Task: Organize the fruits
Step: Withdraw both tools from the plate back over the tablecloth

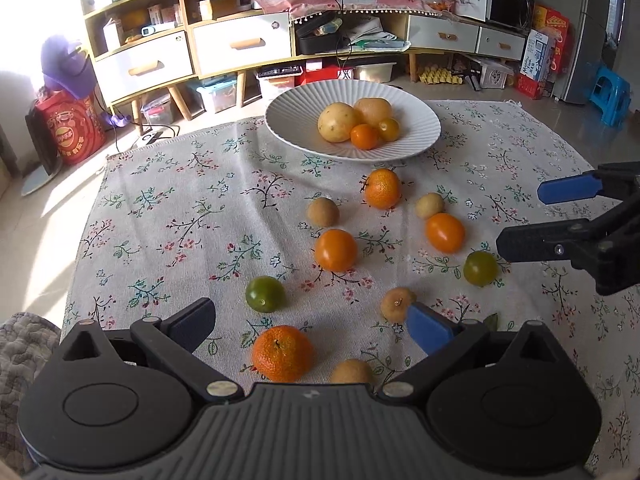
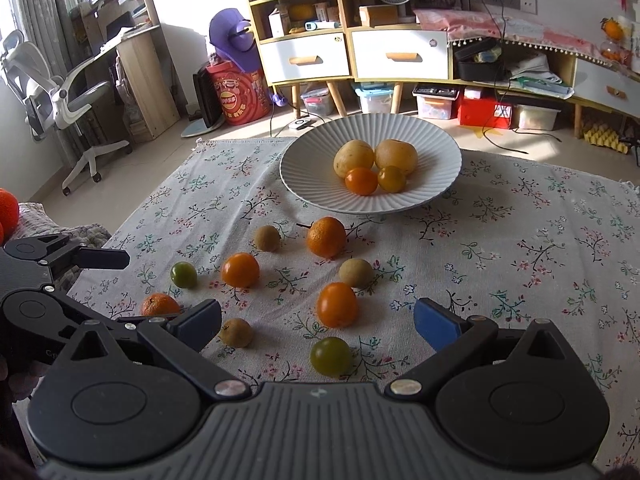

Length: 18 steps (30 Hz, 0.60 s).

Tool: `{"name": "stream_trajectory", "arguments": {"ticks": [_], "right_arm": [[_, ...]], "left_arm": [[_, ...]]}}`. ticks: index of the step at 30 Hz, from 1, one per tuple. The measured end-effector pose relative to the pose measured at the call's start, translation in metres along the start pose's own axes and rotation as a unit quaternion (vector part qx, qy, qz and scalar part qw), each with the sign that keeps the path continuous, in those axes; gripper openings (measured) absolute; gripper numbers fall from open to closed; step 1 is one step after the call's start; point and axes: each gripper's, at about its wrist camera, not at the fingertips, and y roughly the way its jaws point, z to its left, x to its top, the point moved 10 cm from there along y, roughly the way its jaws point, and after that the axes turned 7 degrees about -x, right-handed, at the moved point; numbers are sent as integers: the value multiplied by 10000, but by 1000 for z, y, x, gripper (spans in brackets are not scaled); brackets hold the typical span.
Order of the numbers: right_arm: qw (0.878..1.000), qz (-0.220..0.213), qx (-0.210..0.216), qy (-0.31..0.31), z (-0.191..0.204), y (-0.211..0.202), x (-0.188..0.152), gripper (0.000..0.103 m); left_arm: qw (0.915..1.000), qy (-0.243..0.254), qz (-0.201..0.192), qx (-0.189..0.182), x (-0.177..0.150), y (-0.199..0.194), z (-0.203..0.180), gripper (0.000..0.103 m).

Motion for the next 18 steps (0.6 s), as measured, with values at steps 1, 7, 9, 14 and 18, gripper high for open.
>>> {"name": "stream_trajectory", "arguments": {"ticks": [1, 7, 9, 14, 18], "right_arm": [[10000, -4, -18, -22, 0, 0, -1, 102], [9994, 60, -219, -262, -2, 7, -16, 102], [9990, 99, -229, -376, 0, 8, -20, 102], [9980, 164, -227, -571, 5, 9, -30, 102], [9969, 235, -174, -726, 12, 10, -38, 102]], "left_arm": [[10000, 3, 19, -16, -2, -1, 0, 98], [9999, 120, 106, -3, -19, -4, 0, 98], [9997, 152, 166, -34, -25, -4, -1, 98], [9992, 220, 293, -149, -38, -6, -4, 98], [9985, 218, 422, -280, -46, -5, -9, 98]]}}
